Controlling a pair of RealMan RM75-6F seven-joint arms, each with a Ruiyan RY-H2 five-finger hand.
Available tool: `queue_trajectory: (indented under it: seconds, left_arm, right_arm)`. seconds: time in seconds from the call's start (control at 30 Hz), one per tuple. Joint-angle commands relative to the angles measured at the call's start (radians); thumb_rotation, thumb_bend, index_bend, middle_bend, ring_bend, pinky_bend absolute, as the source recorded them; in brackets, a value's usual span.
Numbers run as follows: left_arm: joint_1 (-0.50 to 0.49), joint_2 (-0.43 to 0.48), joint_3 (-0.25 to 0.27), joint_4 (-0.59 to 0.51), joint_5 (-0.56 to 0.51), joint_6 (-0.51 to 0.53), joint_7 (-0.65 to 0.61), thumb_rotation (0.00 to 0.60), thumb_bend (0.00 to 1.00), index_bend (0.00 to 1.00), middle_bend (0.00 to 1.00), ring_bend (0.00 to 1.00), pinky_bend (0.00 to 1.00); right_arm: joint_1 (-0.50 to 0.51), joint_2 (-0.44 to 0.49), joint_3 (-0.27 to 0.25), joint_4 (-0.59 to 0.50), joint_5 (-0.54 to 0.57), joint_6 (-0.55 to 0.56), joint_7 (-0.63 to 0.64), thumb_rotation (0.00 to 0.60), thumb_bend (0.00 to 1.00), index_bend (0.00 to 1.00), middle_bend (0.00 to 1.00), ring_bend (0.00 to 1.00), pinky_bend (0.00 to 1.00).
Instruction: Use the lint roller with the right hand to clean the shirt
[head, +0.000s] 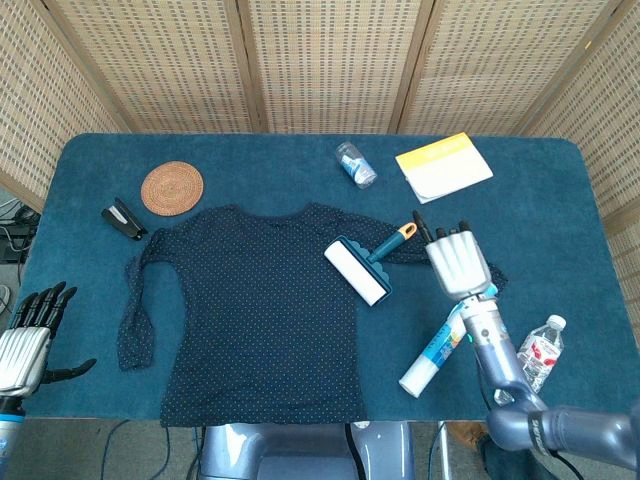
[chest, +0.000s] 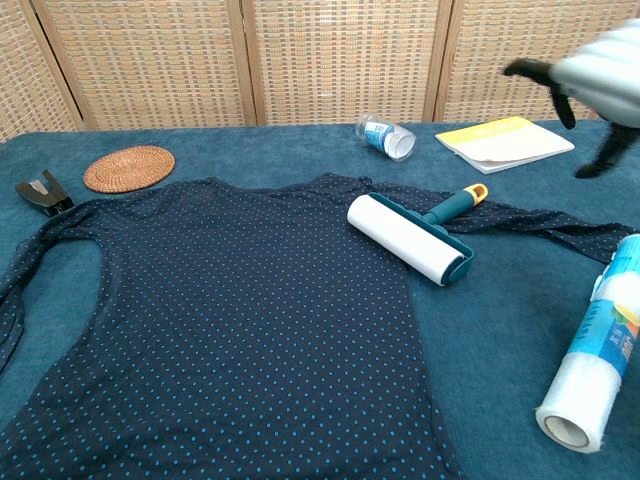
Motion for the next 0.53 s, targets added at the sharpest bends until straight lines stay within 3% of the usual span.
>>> queue_trajectory:
  seconds: [0.03, 0.23, 0.53]
  left_arm:
    - [0.024, -0.025, -0.001, 0.025, 0.049, 0.072, -0.002, 0.6, 0.0, 0.0, 0.0, 0.0, 0.0]
    - [0.041, -0.013, 0.007, 0.02, 0.074, 0.104, -0.014, 0.6, 0.0, 0.0, 0.0, 0.0, 0.0]
    - [0.059, 0.033, 0.028, -0.038, 0.081, 0.103, 0.007, 0.6, 0.0, 0.0, 0.0, 0.0, 0.0]
  right_arm:
    - [-0.168, 0.112, -0.059, -0.143, -0.097, 0.085, 0.21, 0.6, 0.0, 0.0, 0.02, 0.02, 0.0]
    - [-0.297, 0.116, -0.11, -0.092, -0.249, 0.182, 0.362, 0.6, 0.0, 0.0, 0.0, 0.0, 0.0]
    - [-0.399, 0.104, -0.108, -0.044, -0.318, 0.213, 0.43, 0.6, 0.0, 0.0, 0.0, 0.0, 0.0]
